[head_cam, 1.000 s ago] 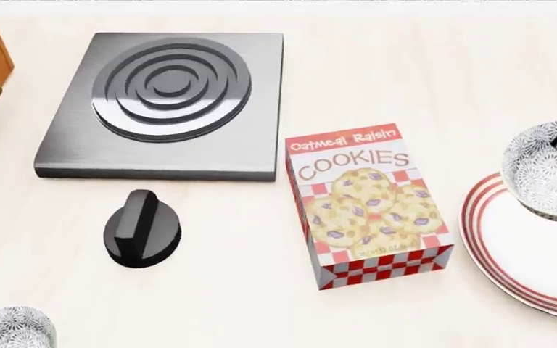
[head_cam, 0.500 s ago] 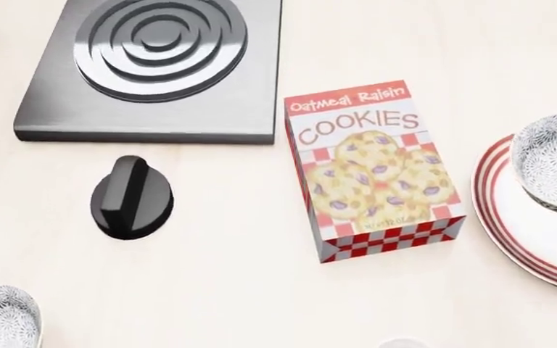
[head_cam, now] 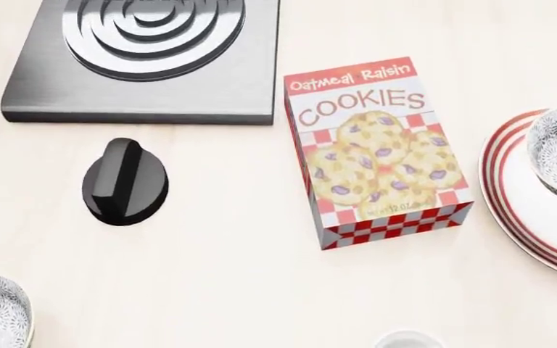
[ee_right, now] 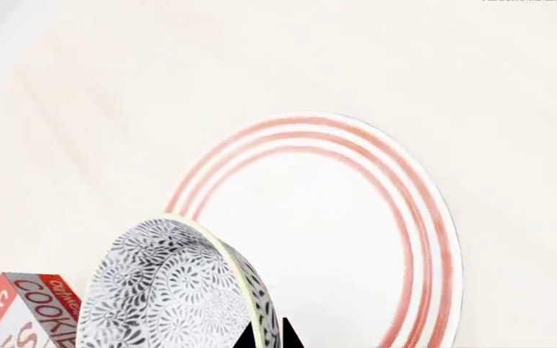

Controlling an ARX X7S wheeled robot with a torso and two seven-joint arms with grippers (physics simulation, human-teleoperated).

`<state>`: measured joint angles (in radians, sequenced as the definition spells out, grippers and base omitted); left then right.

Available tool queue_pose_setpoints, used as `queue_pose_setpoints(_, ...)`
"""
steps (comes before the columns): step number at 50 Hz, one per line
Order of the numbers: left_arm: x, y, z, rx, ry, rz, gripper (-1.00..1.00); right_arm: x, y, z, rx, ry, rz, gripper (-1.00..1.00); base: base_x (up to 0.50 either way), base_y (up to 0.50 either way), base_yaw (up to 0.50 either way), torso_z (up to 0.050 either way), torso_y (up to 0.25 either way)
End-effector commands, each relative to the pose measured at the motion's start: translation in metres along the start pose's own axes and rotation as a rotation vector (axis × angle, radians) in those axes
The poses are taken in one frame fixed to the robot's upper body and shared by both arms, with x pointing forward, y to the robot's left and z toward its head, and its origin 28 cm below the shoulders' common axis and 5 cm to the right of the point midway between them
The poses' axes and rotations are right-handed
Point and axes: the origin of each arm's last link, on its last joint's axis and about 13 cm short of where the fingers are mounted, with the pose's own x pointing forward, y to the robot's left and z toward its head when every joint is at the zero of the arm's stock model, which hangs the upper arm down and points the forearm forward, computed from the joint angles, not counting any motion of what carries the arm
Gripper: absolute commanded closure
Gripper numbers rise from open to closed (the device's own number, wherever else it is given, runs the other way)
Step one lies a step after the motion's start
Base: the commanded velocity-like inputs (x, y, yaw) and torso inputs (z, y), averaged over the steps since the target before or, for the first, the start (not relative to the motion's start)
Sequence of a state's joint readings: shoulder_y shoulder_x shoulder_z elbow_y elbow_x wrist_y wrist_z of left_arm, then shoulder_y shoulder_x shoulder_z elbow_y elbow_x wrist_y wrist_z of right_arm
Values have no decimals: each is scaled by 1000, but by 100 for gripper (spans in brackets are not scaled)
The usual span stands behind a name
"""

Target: Pick the akita bowl from table center and place it on the plate.

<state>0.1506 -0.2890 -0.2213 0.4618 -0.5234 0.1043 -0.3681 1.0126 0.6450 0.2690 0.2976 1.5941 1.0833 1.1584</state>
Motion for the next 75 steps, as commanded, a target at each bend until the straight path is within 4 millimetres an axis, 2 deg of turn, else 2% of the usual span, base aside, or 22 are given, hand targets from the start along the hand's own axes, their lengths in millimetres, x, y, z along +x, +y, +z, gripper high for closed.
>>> queue_pose_setpoints(1, 0, 0, 0, -10, 8, -3, -100, 0, 0, 8, 42, -21, 16, 100, 0, 0, 0, 0, 0)
queue_pose_setpoints(8, 0, -1, 0, -10, 10, -5, -100, 5, -1, 12, 67, -36, 7, 100, 0, 0, 0, 0, 0)
queue_pose_setpoints(17, 0, 0, 1, -10, 5, -2, -100, 38, -5, 4, 88, -4, -41, 100, 0, 0, 0, 0, 0)
queue_pose_setpoints(24, -1, 0, 2, -9, 5, -5, -100, 55, -8, -2, 99, 17, -63, 100, 0, 0, 0, 0, 0)
queue_pose_setpoints(45, -3, 1, 4, -12, 3, -5, -100, 60, -12, 2, 158, -34, -55, 100, 0, 0, 0, 0, 0)
queue_pose_setpoints(46, -3, 1, 3, -12, 3, -5, -100, 58, -11, 2, 151, -31, -2, -100, 0, 0, 0, 0, 0)
queue_pose_setpoints(54, -3, 1, 4, -9, 3, -9, -100, 45, -12, 0, 182, -103, 104, -100, 0, 0, 0, 0, 0)
queue_pose_setpoints(58, -2, 1, 4, -10, 1, -7, -100, 30, -18, 0, 287, -253, 145, -100, 0, 0, 0, 0, 0)
queue_pose_setpoints(59, -2, 1, 4, -11, 2, -8, -100, 23, -22, 0, 368, -316, 176, -100, 0, 0, 0, 0, 0)
queue_pose_setpoints(65, -2, 1, 4, -10, 0, -6, -100, -8, -29, -3, 501, -538, 283, -100, 0, 0, 0, 0, 0)
queue_pose_setpoints(75, -2, -1, 7, -12, -2, -15, -100, -71, -9, -5, 406, -698, 466, -100, 0, 0, 0, 0, 0)
